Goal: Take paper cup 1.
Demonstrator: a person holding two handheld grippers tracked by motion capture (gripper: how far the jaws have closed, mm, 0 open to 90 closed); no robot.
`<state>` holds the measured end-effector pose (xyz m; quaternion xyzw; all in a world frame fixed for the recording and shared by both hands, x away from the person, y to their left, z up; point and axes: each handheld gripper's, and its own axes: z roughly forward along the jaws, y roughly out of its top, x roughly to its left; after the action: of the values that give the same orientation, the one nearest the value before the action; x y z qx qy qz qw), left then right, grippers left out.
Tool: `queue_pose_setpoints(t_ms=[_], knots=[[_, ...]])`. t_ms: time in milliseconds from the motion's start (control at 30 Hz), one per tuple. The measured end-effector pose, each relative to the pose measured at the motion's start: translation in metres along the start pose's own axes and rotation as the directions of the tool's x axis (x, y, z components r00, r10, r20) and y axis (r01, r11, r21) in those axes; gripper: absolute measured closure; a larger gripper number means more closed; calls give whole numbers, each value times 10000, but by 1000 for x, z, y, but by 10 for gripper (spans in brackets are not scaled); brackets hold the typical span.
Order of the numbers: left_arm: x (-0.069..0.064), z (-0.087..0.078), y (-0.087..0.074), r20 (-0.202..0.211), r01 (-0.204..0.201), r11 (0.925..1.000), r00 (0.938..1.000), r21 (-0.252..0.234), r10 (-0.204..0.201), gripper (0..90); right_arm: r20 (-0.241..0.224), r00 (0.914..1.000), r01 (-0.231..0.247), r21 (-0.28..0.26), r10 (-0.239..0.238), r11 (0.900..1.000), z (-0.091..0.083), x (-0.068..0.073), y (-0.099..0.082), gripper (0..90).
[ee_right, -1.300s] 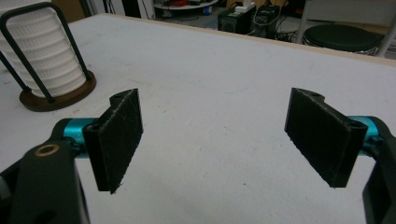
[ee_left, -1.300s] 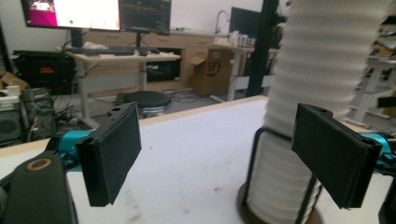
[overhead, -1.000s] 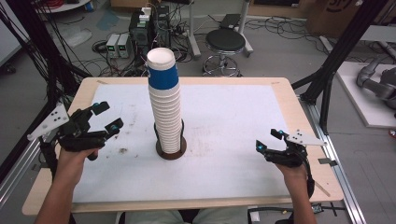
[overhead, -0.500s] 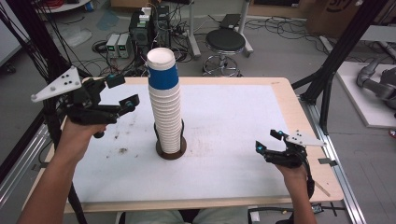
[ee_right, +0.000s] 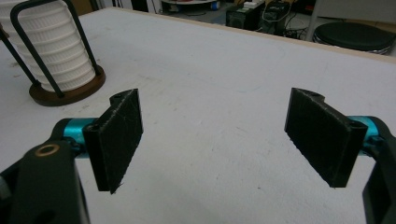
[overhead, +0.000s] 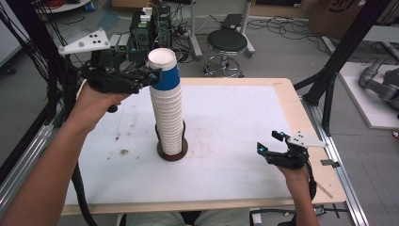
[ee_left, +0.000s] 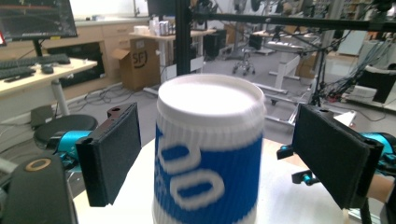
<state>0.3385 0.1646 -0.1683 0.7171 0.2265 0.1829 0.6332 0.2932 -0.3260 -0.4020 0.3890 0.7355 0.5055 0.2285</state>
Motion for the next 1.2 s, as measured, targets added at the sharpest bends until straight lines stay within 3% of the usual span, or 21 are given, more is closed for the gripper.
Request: queue_pose_setpoints(t_ms=[300, 567, 933, 1200], knots=[[1, 15, 5, -17, -146, 9992, 9999, 360, 147, 283, 24, 10000, -2, -56, 2, 10000, -3, -2, 0, 198], [0, 14, 7, -90, -11, 9993, 10000, 361, 15, 298, -39, 10000, 3, -18, -3, 10000, -1, 0, 0, 198], [-2, -1, 35, -3, 199, 9975, 9998, -678, -199, 304, -79, 10000, 30, 29, -29, 10000, 0, 0, 0, 198], [-3, -21, 60, 133, 292, 9852, 9995, -1689, -273, 305, -84, 10000, -2, 9, 2, 10000, -1, 0, 0, 198]])
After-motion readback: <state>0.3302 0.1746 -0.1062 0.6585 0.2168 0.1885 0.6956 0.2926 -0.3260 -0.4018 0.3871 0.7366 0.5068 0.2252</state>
